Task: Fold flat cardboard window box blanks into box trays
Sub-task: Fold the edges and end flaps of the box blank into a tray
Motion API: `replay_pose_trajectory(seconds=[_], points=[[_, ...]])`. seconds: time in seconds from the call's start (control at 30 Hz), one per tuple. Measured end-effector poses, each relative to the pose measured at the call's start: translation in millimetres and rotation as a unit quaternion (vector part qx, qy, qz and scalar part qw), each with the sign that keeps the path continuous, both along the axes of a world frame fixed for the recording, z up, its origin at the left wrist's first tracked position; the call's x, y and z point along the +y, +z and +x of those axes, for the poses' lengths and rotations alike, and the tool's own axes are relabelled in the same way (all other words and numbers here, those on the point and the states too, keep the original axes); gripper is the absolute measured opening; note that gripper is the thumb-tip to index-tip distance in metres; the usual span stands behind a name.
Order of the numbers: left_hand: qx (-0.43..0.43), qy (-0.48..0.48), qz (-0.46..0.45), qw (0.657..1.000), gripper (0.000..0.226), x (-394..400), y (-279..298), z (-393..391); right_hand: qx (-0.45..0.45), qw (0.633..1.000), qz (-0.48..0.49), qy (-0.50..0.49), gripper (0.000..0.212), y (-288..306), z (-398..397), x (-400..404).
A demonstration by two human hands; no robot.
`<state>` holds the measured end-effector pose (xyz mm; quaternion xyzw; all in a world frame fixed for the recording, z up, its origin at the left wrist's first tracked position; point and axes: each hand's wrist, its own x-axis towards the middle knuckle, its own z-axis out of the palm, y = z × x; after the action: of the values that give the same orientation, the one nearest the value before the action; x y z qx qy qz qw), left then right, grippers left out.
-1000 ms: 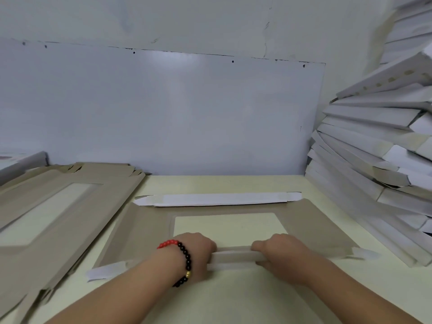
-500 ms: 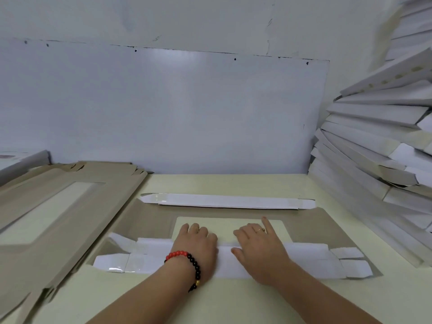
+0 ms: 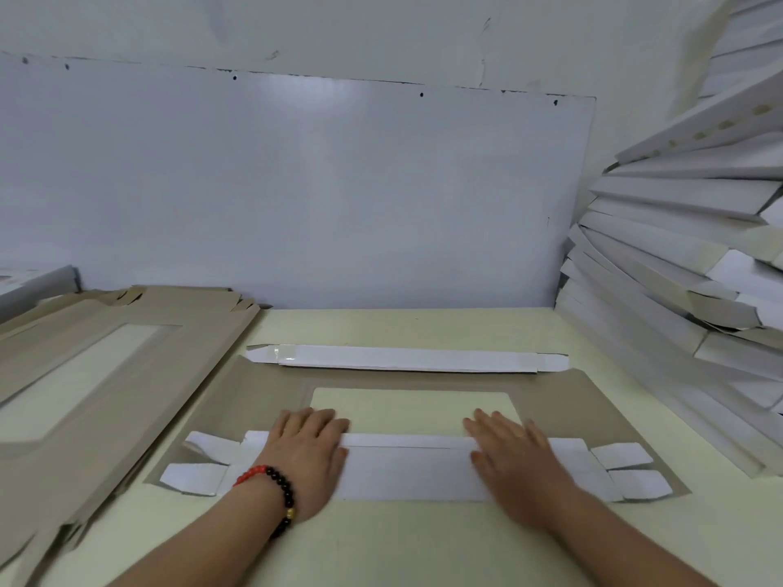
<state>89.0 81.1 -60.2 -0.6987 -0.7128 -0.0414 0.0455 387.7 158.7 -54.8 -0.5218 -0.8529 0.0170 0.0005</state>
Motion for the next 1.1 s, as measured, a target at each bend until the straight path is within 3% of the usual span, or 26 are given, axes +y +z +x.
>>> replay_pose_trajectory(seconds=[0.1,0.2,0.33,0.47,0.57,0.6,0.63,0.67,0.73,0.8,0.87,1.0,1.1], points=[[-0.003,0.034,-0.007,0.999,0.088,-6.9,2.1,-31.0,-0.009,0.999,-0.003,-0.053,0.051,-0.1,45.0,12.7],[-0.014,0.072,-0.013,0.997,0.072,-9.5,3.1,-48.7,-0.002,0.993,0.018,-0.119,0.050,2.2,72.7,18.8],[-0.027,0.106,0.052,0.993,0.056,-12.8,12.4,-48.9,-0.035,0.971,0.130,-0.200,0.055,13.4,71.4,9.7],[0.025,-0.058,0.165,0.984,0.013,-19.9,27.3,-20.2,0.004,0.967,0.240,-0.079,0.043,25.7,45.4,-12.1],[-0.005,-0.149,0.111,0.983,0.007,-25.7,28.7,-0.5,0.025,0.983,0.180,-0.029,0.036,27.7,21.8,-21.3],[-0.023,-0.164,0.081,0.983,0.016,-26.2,24.2,1.7,0.052,0.986,0.157,-0.014,0.026,25.8,16.5,-23.6],[-0.040,-0.159,0.032,0.986,0.039,-28.8,24.2,5.1,0.072,0.985,0.155,0.002,0.016,21.6,12.8,-24.4],[-0.044,-0.150,0.002,0.988,0.059,-29.8,22.6,7.6,0.064,0.988,0.136,0.016,0.024,18.7,9.9,-24.2],[-0.008,-0.148,-0.021,0.989,0.084,-28.5,21.3,8.4,0.010,0.998,0.050,0.024,0.065,18.3,5.5,-25.5],[0.041,-0.152,-0.043,0.987,0.082,-23.9,25.9,9.9,-0.024,0.998,0.009,0.063,0.091,21.0,2.4,-25.8],[0.085,-0.155,-0.056,0.983,0.071,-19.0,31.2,14.0,-0.045,0.995,-0.007,0.091,0.099,23.7,1.9,-28.1],[0.141,-0.182,-0.101,0.968,0.068,-12.3,35.8,29.1,-0.075,0.986,0.020,0.145,0.061,25.3,-7.6,-32.6],[0.136,-0.188,-0.108,0.967,0.064,-9.9,38.1,32.9,-0.087,0.982,0.012,0.167,0.060,26.1,-17.4,-34.9]])
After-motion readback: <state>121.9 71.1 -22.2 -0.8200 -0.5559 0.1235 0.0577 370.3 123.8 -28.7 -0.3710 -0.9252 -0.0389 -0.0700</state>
